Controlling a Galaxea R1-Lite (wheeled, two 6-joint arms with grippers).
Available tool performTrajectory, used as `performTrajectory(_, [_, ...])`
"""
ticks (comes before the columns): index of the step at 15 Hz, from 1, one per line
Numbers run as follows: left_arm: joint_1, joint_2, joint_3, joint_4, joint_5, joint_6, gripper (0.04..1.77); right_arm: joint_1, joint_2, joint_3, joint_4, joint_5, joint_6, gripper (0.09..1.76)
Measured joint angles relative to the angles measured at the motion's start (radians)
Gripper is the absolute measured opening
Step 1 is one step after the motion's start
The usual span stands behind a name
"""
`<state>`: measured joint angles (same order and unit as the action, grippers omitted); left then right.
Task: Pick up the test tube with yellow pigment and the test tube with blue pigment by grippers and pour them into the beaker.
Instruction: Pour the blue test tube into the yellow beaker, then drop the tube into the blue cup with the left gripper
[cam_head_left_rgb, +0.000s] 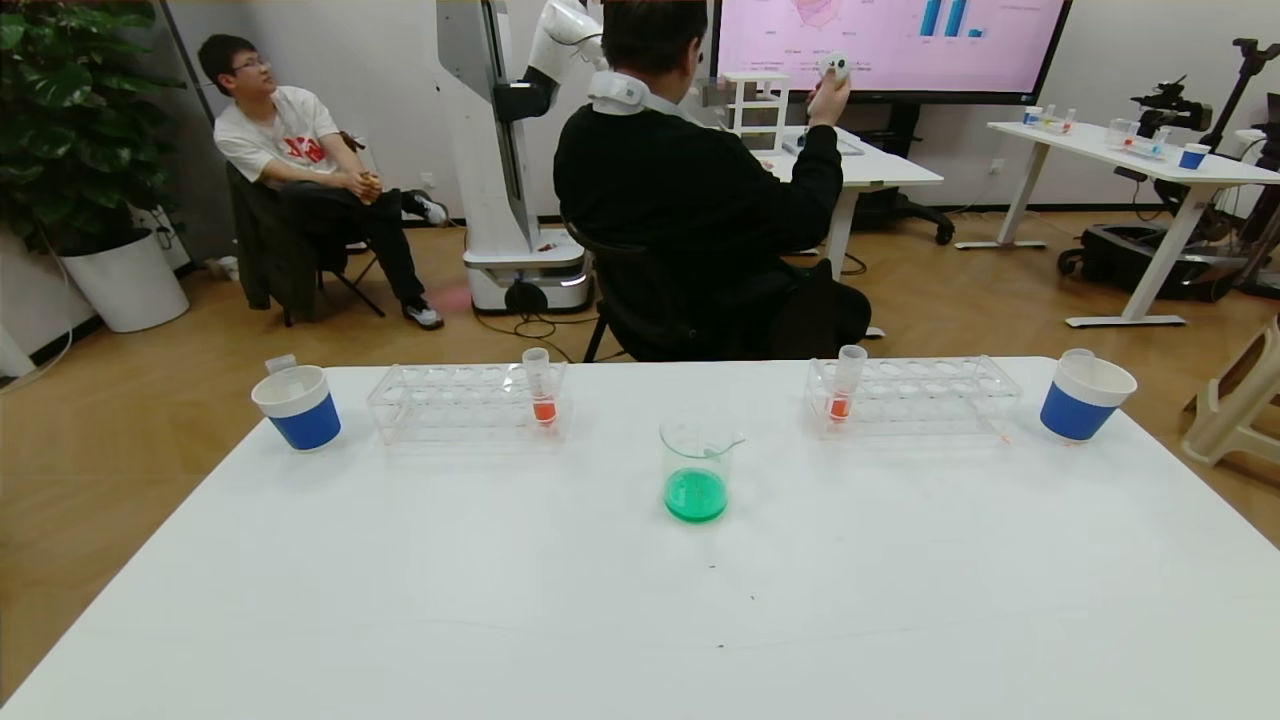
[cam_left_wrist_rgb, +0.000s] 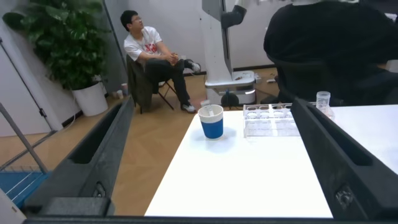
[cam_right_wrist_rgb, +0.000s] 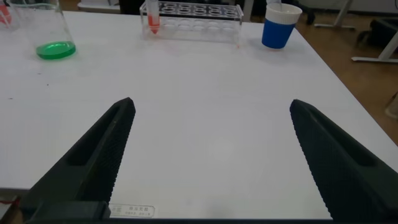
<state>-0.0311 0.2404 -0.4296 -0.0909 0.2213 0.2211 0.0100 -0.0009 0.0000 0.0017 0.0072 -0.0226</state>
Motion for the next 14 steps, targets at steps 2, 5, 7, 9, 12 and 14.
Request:
performTrajectory(2, [0.013, -0.071, 0.034, 0.001, -0.062, -0.013, 1.75, -0.001, 0.0, 0.0, 0.0, 0.0, 0.0, 1.74])
performTrajectory(5, [0.021, -0.186, 0.159, -0.02, -0.19, -0.046, 1.75, 0.0, 0.0, 0.0, 0.0, 0.0, 0.0, 1.74])
performTrajectory(7, [0.024, -0.22, 0.288, -0.056, -0.186, -0.066, 1.75, -0.001, 0.0, 0.0, 0.0, 0.0, 0.0, 1.74])
performTrajectory(9, [0.024, -0.236, 0.391, -0.007, -0.19, -0.125, 1.75, 0.0, 0.0, 0.0, 0.0, 0.0, 0.0, 1.74])
performTrajectory(12, [0.025, -0.241, 0.413, 0.129, -0.236, -0.149, 1.75, -0.001, 0.0, 0.0, 0.0, 0.0, 0.0, 1.74])
performTrajectory(14, [0.025, -0.242, 0.423, 0.1, -0.23, -0.157, 1.75, -0.001, 0.0, 0.0, 0.0, 0.0, 0.0, 1.74])
